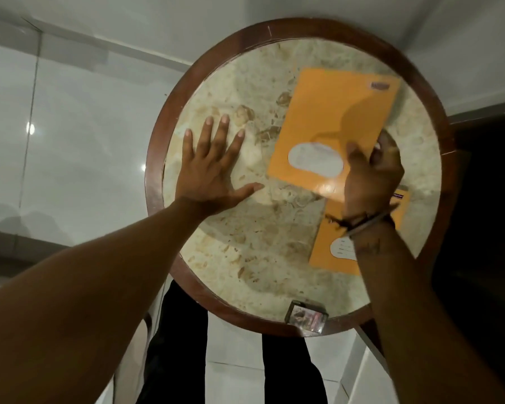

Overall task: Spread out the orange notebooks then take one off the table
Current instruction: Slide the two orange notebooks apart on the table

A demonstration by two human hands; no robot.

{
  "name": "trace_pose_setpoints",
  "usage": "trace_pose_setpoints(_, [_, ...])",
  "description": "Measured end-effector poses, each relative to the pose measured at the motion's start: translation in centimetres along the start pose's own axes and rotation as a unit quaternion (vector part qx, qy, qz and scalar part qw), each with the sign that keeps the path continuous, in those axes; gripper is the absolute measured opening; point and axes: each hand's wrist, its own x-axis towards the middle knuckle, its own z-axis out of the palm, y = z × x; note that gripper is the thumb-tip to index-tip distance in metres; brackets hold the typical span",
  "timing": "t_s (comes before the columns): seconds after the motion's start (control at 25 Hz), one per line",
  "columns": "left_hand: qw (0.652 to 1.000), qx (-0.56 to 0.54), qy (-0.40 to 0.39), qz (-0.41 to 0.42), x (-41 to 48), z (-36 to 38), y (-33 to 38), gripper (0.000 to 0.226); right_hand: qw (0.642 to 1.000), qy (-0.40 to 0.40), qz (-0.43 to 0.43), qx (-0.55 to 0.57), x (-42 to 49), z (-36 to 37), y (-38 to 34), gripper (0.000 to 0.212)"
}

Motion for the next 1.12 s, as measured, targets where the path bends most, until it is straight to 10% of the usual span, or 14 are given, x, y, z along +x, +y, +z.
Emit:
trace_pose_setpoints(0.24, [1.0,-0.005,-0.021,0.0,0.2,-0.4,0.1,0.109,0.983,-0.1,-0.028,-0.149,6.2,3.5,1.6,0.05])
trace_pose_setpoints(0.48, [1.0,-0.014,-0.017,0.0,0.0,-0.3,0.0,0.11,0.962,0.009,-0.137,-0.235,4.2,0.1,2.9,0.051])
trace_pose_setpoints(0.72, [0.999,-0.013,-0.029,-0.001,-0.1,-0.6,-0.2,0.111,0.928,0.037,0.183,-0.322,-1.5,-10.3,9.3,0.119])
trace_pose_setpoints(0.96, [0.999,-0.02,-0.032,-0.005,-0.1,-0.9,0.1,0.11,0.941,0.011,0.259,-0.218,-1.5,-12.6,10.7,0.082])
trace_pose_setpoints(1.12, [0.999,-0.021,-0.029,-0.007,0.0,-1.0,0.0,0.11,0.982,0.004,0.121,-0.145,-2.8,-15.3,7.8,0.026])
